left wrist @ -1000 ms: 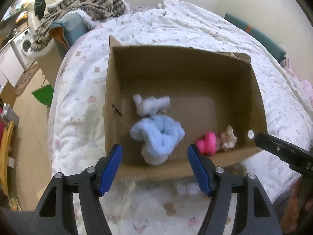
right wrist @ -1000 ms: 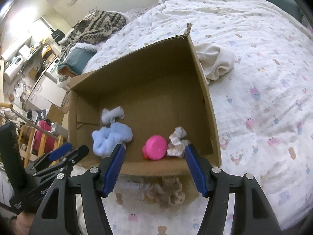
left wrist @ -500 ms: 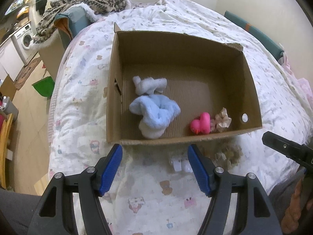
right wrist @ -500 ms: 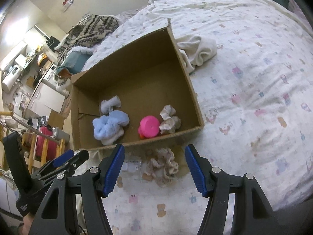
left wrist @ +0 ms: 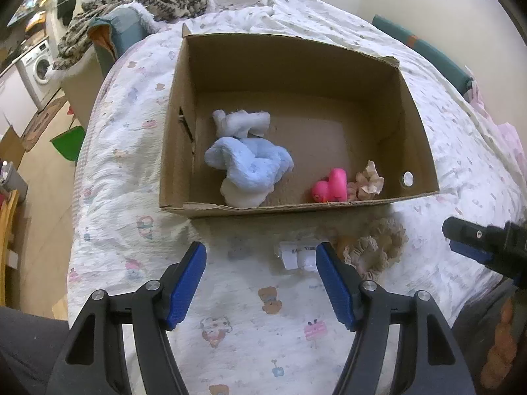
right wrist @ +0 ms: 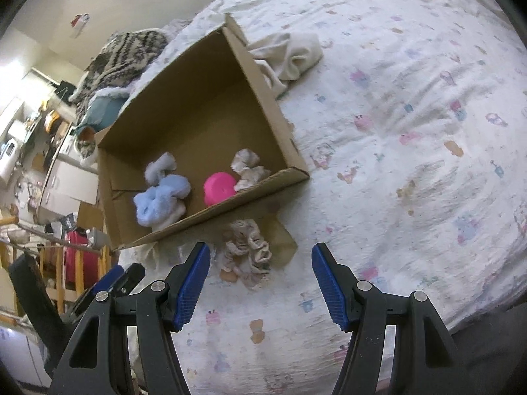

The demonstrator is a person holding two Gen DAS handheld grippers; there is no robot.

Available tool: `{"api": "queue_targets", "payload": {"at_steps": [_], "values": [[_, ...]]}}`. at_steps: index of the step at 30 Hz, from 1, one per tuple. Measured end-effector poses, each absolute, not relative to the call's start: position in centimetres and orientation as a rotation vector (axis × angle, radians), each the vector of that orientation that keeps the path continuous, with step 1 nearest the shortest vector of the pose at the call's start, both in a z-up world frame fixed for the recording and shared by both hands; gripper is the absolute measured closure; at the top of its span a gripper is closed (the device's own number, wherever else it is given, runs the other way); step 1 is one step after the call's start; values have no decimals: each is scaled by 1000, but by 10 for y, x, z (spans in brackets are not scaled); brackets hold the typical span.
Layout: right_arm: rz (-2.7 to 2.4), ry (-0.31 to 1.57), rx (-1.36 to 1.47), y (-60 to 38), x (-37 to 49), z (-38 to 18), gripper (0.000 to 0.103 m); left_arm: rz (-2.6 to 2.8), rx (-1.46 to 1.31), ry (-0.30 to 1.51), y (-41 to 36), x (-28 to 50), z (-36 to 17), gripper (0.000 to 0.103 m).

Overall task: Organize soft objects
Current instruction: 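Withdraw both tools from the box toward the remaining items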

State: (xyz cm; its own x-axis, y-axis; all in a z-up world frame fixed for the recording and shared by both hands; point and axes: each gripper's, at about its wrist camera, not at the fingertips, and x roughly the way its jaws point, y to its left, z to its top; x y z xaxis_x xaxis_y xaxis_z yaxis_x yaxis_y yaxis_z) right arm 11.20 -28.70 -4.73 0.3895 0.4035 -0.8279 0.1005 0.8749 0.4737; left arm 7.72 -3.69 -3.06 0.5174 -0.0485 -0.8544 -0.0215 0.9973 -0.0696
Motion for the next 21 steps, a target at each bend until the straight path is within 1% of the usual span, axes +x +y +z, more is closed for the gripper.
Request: {"api": "queue_targets", "payload": {"at_steps": [13,21], "values": [[123,1274,740,-317,123,-83,35,-59,-101,1101,-44,87,-61,37],[136,1314,744,-309,129,-93,35,-126,-33,1175,-72,108,-89,37]]}}
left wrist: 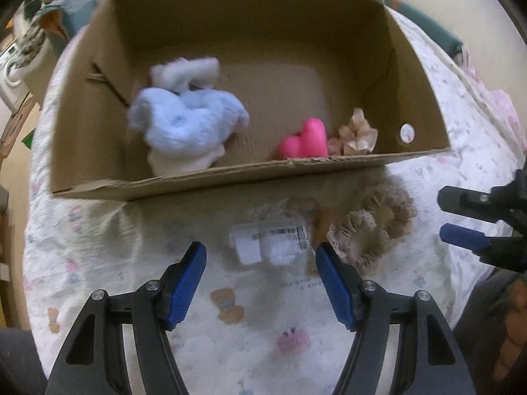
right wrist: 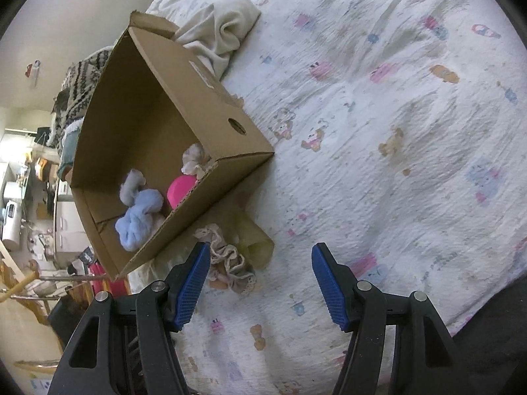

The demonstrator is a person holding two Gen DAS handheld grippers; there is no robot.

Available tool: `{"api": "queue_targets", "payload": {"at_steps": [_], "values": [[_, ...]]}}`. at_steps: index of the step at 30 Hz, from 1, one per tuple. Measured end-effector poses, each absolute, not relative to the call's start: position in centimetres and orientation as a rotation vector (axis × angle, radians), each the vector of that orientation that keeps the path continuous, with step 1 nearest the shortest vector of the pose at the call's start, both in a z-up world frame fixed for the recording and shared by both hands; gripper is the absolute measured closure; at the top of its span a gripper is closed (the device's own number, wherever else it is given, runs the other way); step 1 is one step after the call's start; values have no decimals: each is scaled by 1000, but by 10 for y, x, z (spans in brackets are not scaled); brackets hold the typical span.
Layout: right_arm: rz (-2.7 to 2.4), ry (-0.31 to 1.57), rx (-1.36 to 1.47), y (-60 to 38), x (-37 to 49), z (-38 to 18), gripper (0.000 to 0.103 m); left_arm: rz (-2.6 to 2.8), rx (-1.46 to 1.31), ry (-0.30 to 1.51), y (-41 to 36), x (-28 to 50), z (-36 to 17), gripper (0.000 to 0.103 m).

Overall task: Organize soft objects
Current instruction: 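Withdraw both tools from the box toward the remaining items, then grasp the clear labeled bag with the left tool while the right tool grasps the beige lace scrunchie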

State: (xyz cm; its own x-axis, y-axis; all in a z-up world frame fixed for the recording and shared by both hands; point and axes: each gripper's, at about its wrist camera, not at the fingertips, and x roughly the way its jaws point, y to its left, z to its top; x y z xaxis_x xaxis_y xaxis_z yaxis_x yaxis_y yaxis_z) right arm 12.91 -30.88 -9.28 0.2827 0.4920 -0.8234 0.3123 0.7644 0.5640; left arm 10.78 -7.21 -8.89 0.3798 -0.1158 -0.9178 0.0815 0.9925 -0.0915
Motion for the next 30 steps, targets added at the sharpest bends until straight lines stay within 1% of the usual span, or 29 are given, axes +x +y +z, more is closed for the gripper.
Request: {"api": "queue_targets", "payload": {"at_steps": [2,4,5,6,7,8,9,11,12,13,18,19,20,21,22,24,25,26,30], "values": [[137,1315,738,-306,129,-93,35,-126,-31,1198,-73,116,-97,37],[135,1317,733,-305,130,-94,35,-132,-43,1207,-71,121,-102,41],[131,1319,733,-305,130,-95,35,-133,-45,1210,-70,124,-103,48],[127,1321,736,-305,130,-96,35,-139,-49,1214,-70,126,-105,59],[125,1324,743,-305,130,-98,35,-153,-60,1219,-70,126,-106,67],[128,1326,757,-306,130,-100,35,-168,-67,1226,-70,127,-106,78],[134,1327,772,-305,130,-102,35,-176,-63,1222,-72,126,-105,82],[154,1325,786,-303,132,-102,36,-185,-48,1212,-74,123,-102,83],[171,1318,783,-301,133,-100,38,-190,-51,1214,-74,122,-101,84],[192,1314,775,-297,134,-99,43,-198,-63,1218,-73,121,-100,84],[260,1312,703,-272,140,-92,51,-181,-91,1218,-69,112,-92,84],[265,1321,693,-267,142,-93,56,-172,-92,1216,-67,111,-90,84],[269,1333,680,-263,144,-95,63,-163,-95,1213,-65,109,-88,84],[271,1346,663,-258,146,-97,66,-160,-98,1210,-63,107,-87,84],[268,1354,647,-255,146,-99,67,-158,-101,1208,-61,104,-85,84],[255,1364,588,-248,148,-100,81,-151,-106,1206,-58,102,-82,84],[250,1371,562,-245,148,-101,93,-147,-106,1203,-57,99,-79,84],[247,1378,539,-243,147,-102,96,-142,-108,1200,-55,98,-77,84],[249,1363,494,-242,142,-98,98,-127,-126,1186,-53,95,-69,84]]}}
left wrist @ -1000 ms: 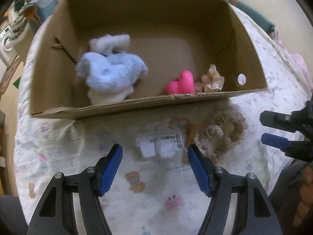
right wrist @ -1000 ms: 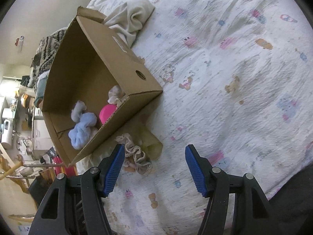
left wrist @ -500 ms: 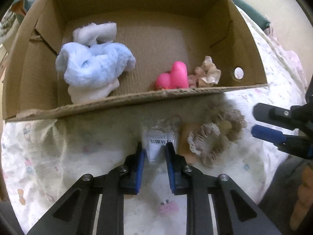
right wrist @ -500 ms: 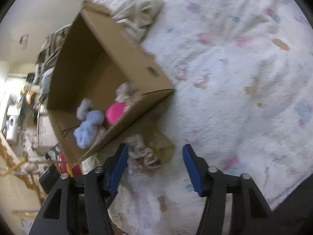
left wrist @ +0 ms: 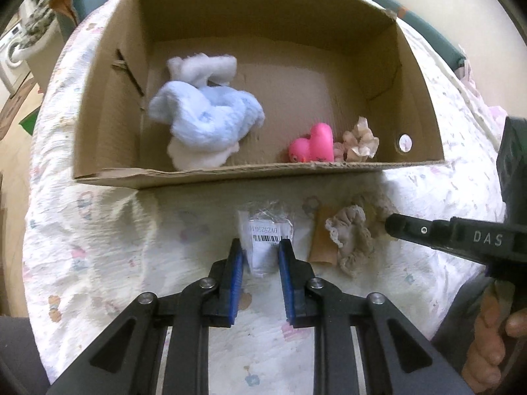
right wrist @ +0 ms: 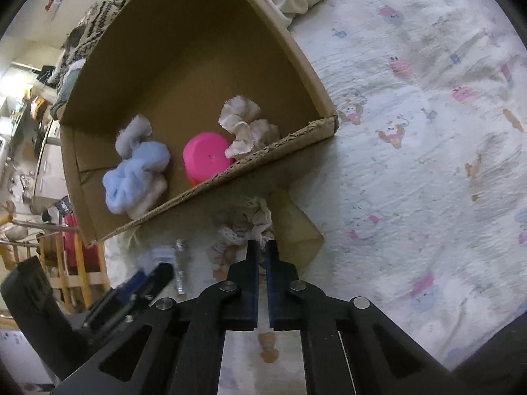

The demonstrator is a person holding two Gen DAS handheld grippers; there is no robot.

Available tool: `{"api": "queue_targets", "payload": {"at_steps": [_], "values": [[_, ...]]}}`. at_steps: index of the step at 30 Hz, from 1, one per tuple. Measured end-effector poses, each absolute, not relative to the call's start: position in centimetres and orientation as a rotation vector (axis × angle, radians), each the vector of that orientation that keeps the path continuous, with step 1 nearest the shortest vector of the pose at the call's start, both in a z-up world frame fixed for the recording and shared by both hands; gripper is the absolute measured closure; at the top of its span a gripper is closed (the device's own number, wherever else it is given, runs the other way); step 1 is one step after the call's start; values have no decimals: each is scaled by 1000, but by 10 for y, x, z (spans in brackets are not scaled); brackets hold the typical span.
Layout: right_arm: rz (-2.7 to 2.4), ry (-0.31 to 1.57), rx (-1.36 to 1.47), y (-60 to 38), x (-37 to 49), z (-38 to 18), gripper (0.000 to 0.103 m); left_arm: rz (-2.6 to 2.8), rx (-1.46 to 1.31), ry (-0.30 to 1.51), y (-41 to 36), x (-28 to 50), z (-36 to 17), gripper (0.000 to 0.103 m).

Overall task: Organize soft objects
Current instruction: 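Grasp the clear labeled bag with the left tool while the right tool grasps the beige lace scrunchie, then carry the clear bag and lace scrunchie up and over into the box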

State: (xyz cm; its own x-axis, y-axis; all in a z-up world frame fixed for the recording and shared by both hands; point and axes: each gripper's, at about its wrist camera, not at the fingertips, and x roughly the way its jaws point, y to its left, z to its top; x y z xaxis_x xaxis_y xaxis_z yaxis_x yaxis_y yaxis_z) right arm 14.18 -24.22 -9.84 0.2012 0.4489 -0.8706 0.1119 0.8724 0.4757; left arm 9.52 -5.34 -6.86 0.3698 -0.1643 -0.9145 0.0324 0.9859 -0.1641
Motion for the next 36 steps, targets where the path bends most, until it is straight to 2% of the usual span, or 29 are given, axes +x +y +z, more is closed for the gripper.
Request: {"api": "queue_targets", "payload": {"at_steps": [24,36], "values": [[387,1110,391,-252,90,0,99,-14,-154,979,-11,49,1,84],[399,995,399,-257,106,55,99,-4,-120,898,-4,62,51,84]]}}
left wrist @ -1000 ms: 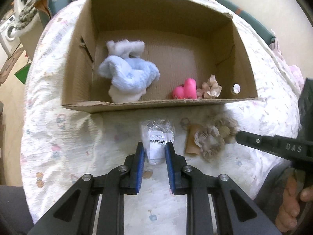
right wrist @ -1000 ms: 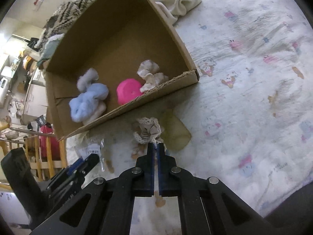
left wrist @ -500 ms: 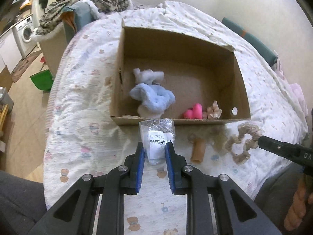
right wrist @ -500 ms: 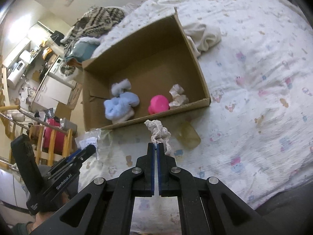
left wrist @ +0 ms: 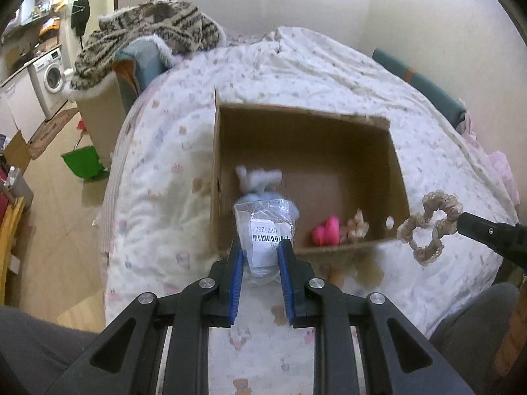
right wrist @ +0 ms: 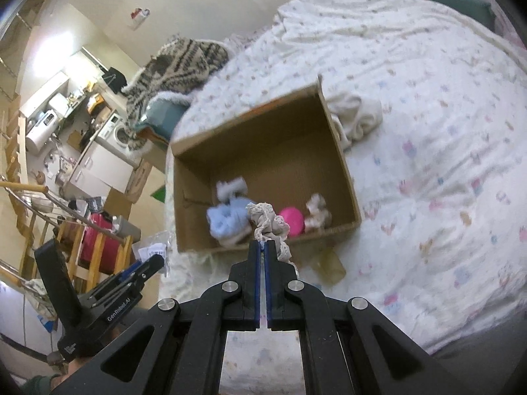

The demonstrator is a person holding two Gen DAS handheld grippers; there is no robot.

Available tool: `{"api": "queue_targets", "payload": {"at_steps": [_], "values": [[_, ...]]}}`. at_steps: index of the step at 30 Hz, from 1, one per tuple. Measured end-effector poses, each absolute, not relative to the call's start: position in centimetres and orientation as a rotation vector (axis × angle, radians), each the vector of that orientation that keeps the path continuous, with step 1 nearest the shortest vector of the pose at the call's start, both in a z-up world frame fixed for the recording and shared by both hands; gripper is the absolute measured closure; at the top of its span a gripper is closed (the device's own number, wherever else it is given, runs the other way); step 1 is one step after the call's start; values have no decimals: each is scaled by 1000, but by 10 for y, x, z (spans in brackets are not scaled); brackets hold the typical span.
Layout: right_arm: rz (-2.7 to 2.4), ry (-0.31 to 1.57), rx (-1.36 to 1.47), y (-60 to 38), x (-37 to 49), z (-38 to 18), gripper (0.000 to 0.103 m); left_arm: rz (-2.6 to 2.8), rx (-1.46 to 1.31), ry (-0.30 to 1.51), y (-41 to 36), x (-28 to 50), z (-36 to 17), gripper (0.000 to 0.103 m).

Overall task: Organize soft objects
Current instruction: 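Carry the clear bag and lace scrunchie up and over into the box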

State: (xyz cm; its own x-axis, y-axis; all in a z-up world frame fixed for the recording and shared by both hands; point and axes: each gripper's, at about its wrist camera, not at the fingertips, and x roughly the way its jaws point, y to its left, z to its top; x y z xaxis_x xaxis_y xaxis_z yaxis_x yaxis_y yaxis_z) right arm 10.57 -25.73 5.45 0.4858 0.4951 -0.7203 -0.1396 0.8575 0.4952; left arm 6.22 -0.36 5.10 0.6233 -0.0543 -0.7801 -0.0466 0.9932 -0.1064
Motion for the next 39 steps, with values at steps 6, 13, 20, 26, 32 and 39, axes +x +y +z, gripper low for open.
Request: {"api": "queue_targets", "payload": {"at_steps": [6,13,20,26,32,39], "values": [[397,957,395,-257,128,70,99,-13,-85,855,-9,89,68,84],[390,960,403,-254,155,62,99,-31,-49,852,-20,120,68,84],[382,983,405,-250,175,39,99,-38,-32,877,-30,146,52,84],[358,1012,432,-254,189,16,99,-40,-15,902,-39,162,31,84],[358,1044,452,-253,197,-6,99,-38,-33,914,-36,170,17,84],[343,1077,443,-249,202,-24,99,-32,-89,968,-27,182,-5,84]]}}
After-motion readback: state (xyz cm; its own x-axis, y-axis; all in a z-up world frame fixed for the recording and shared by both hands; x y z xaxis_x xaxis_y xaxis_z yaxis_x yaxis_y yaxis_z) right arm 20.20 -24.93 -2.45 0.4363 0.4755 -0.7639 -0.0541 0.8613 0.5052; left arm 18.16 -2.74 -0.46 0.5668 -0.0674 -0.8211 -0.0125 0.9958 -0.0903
